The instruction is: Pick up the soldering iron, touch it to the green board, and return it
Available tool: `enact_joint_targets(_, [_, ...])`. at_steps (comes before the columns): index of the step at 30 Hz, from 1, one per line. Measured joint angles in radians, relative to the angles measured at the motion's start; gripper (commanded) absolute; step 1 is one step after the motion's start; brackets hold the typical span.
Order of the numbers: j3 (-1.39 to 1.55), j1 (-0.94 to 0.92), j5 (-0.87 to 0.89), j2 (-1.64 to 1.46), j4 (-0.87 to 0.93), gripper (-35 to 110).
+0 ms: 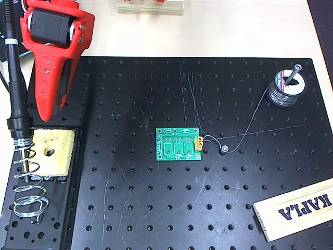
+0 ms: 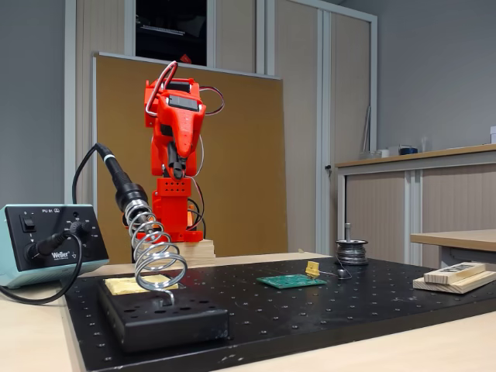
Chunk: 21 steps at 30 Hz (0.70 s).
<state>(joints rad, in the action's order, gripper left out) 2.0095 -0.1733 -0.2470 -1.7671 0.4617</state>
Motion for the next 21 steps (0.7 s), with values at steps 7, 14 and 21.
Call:
enact_joint_targets(7, [0.551, 0.222, 0.239, -0.853, 0.503, 0])
enact_joint_targets(14, [1.117, 0.233, 0.255, -1.503, 0.735, 0])
enact_joint_targets(21, [1.126, 0.236, 0.256, -1.537, 0.739, 0])
